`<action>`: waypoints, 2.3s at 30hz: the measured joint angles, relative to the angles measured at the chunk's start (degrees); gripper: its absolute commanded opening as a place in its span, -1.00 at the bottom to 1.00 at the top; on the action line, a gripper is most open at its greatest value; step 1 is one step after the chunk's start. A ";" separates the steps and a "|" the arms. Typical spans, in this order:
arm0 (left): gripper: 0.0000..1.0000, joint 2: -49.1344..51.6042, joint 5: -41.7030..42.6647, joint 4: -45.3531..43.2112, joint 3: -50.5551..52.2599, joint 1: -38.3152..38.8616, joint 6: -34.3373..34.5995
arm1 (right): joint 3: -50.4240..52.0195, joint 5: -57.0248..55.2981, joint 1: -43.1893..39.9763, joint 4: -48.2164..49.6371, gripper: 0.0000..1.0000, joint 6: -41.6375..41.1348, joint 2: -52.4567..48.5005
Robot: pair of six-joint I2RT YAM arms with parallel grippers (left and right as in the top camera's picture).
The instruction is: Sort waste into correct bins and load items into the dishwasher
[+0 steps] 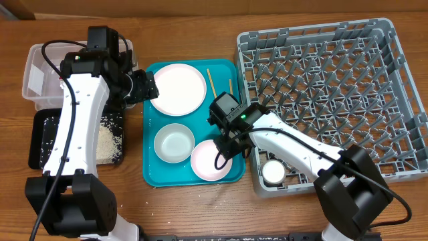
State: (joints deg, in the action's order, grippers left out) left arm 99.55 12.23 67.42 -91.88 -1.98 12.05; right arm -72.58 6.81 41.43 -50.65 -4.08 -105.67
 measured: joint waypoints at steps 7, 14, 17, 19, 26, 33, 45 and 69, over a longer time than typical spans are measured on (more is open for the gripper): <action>0.64 0.00 0.02 -0.13 0.00 0.00 0.00 | 0.00 -1.40 0.66 0.07 -0.18 2.38 0.00; 0.75 0.00 0.02 -0.52 0.00 0.00 0.00 | 0.00 -2.60 2.54 0.17 -0.35 3.52 -0.04; 0.79 0.00 0.02 -1.44 0.00 0.00 0.00 | 0.00 -2.82 3.30 0.31 -0.35 3.93 -0.26; 0.80 0.00 0.02 -2.08 0.00 0.00 0.00 | 0.00 -3.02 3.50 0.37 -0.44 4.11 -0.59; 1.00 0.00 0.17 -2.97 0.00 0.00 -0.02 | 0.00 -3.91 3.56 0.98 -0.92 4.02 -0.74; 1.00 0.00 0.17 -2.97 0.00 0.00 -0.02 | -2.58 -9.38 3.54 -5.11 -0.92 0.81 -0.87; 1.00 0.00 0.20 -2.95 0.00 0.00 -0.02 | -33.64 -42.56 1.73 -21.94 -0.92 -9.86 -1.57; 1.00 0.00 0.20 -3.15 0.00 0.00 -0.02 | -33.59 -73.22 -13.57 5.92 -0.92 -7.69 -16.98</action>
State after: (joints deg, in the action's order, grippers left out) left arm 99.55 12.43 64.27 -91.88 -1.98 12.03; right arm -106.17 -66.41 27.86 -44.73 -11.77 -122.65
